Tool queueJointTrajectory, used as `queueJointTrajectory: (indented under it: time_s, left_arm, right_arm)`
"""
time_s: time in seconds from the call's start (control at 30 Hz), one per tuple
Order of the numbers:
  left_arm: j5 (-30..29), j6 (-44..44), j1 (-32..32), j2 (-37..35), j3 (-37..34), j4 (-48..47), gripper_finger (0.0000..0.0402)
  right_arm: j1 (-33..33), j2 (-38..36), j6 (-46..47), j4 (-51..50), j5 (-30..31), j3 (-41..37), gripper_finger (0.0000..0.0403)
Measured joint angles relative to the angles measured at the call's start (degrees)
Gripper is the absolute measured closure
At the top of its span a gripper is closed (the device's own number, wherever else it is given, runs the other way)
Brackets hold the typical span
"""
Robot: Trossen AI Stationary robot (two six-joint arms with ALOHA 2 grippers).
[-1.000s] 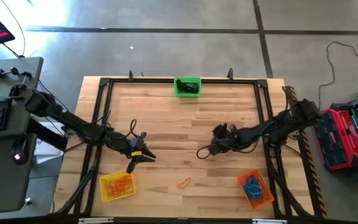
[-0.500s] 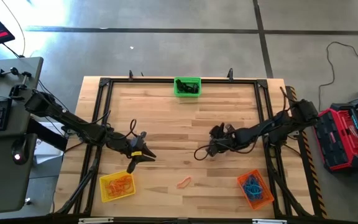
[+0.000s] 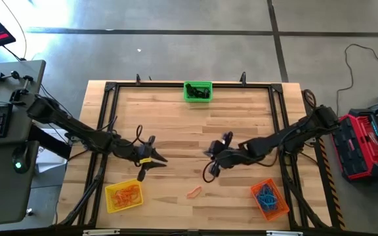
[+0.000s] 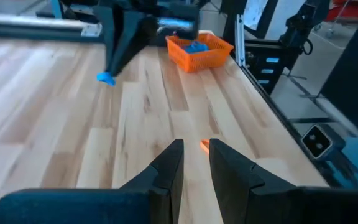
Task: Sort rubber bands into baskets
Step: Put the blue rubber band into the orange bin
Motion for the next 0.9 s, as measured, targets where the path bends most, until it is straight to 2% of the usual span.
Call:
queueJointTrajectory:
  time_s: [0.17,0.47,0.67,0.9]
  left_arm:
    - [-0.7,5.3,0.1,4.3,0.6,5.9,0.0311]
    - [-8.3,15.7,0.8,15.9,6.8,14.6,0.0263]
    - [-9.7,24.1,0.7,22.9,12.3,16.6,0.0259]
    - [-13.5,29.0,0.7,27.7,17.0,16.7,0.0259]
  right_arm:
    - [1.4,0.0,-7.6,7.0,-3.1,2.7,0.0402]
    - [2.4,0.0,-14.1,10.6,-6.5,4.4,0.0402]
    - [2.9,0.0,-16.4,13.1,-7.7,4.4,0.0403]
    - [3.7,0.0,-16.7,14.0,-9.2,4.4,0.0403]
